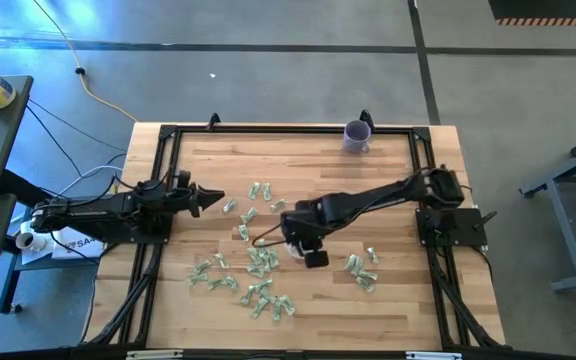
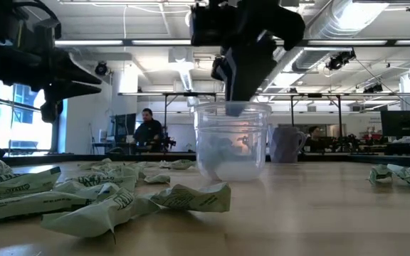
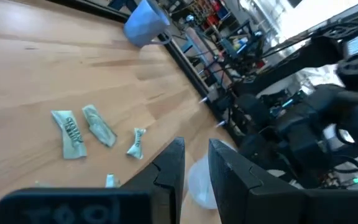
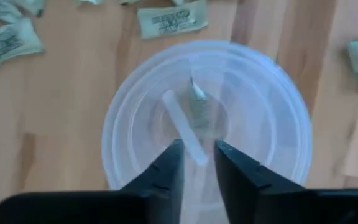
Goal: Pick and place Stevia / Truvia into bins
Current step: Put the stevia packet into the bin
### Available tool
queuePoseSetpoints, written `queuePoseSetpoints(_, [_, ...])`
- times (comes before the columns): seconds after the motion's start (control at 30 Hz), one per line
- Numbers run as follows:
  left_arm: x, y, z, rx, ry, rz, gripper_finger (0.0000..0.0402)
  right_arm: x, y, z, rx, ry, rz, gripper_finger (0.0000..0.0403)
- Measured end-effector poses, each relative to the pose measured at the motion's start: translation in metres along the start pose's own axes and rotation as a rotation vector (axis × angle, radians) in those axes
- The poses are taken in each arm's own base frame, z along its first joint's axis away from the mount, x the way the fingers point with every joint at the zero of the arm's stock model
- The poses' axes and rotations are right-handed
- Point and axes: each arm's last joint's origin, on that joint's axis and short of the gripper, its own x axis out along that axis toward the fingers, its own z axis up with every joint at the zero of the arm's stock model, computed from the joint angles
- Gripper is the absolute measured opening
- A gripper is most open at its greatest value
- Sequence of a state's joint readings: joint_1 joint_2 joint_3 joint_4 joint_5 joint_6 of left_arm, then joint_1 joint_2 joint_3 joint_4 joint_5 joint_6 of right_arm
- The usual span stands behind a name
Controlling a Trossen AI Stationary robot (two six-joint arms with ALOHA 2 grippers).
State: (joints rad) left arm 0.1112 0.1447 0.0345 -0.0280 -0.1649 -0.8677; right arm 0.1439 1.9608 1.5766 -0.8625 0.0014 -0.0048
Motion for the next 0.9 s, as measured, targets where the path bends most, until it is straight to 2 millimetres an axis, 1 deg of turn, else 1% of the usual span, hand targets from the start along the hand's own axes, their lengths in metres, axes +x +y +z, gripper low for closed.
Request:
queuePoseSetpoints(0.07, [0.001, 0.001, -0.002, 0.003, 0.025, 0.008, 0.0106, -0.005, 0.003, 0.005, -0.011, 0.007, -0.063, 0.0122])
queuePoseSetpoints(0.17, [0.003, 0.002, -0.004, 0.0, 0.094, 0.041, 0.0106, -0.015, 0.006, 0.006, -0.006, 0.036, -0.195, 0.0169])
queuePoseSetpoints(0.27, [0.002, -0.002, -0.001, 0.014, 0.163, 0.113, 0.0106, -0.039, 0.007, 0.005, 0.026, 0.03, -0.346, 0.0213])
queuePoseSetpoints(0.33, [0.001, -0.007, 0.004, 0.05, 0.205, 0.16, 0.0106, -0.057, 0.006, -0.002, 0.083, 0.035, -0.416, 0.0237])
queuePoseSetpoints(0.4, [0.002, -0.016, 0.011, 0.107, 0.247, 0.2, 0.0106, -0.069, 0.002, -0.011, 0.153, 0.07, -0.452, 0.0254])
queuePoseSetpoints(0.5, [0.008, -0.028, 0.02, 0.206, 0.344, 0.284, 0.0118, -0.083, -0.003, -0.024, 0.234, 0.122, -0.518, 0.0266])
queuePoseSetpoints(0.57, [0.017, -0.034, 0.024, 0.252, 0.406, 0.342, 0.0141, -0.092, -0.006, -0.029, 0.255, 0.133, -0.558, 0.0269])
queuePoseSetpoints(0.63, [0.029, -0.037, 0.024, 0.279, 0.467, 0.425, 0.0173, -0.097, -0.01, -0.031, 0.265, 0.133, -0.567, 0.027])
queuePoseSetpoints(0.77, [0.056, -0.035, 0.018, 0.306, 0.57, 0.573, 0.0241, -0.096, -0.022, -0.039, 0.265, 0.196, -0.606, 0.0271])
queuePoseSetpoints(0.83, [0.07, -0.033, 0.013, 0.309, 0.617, 0.627, 0.0262, -0.091, -0.031, -0.052, 0.281, 0.258, -0.602, 0.0271])
queuePoseSetpoints(0.9, [0.083, -0.029, 0.009, 0.302, 0.66, 0.684, 0.0272, -0.085, -0.04, -0.068, 0.311, 0.298, -0.585, 0.0271])
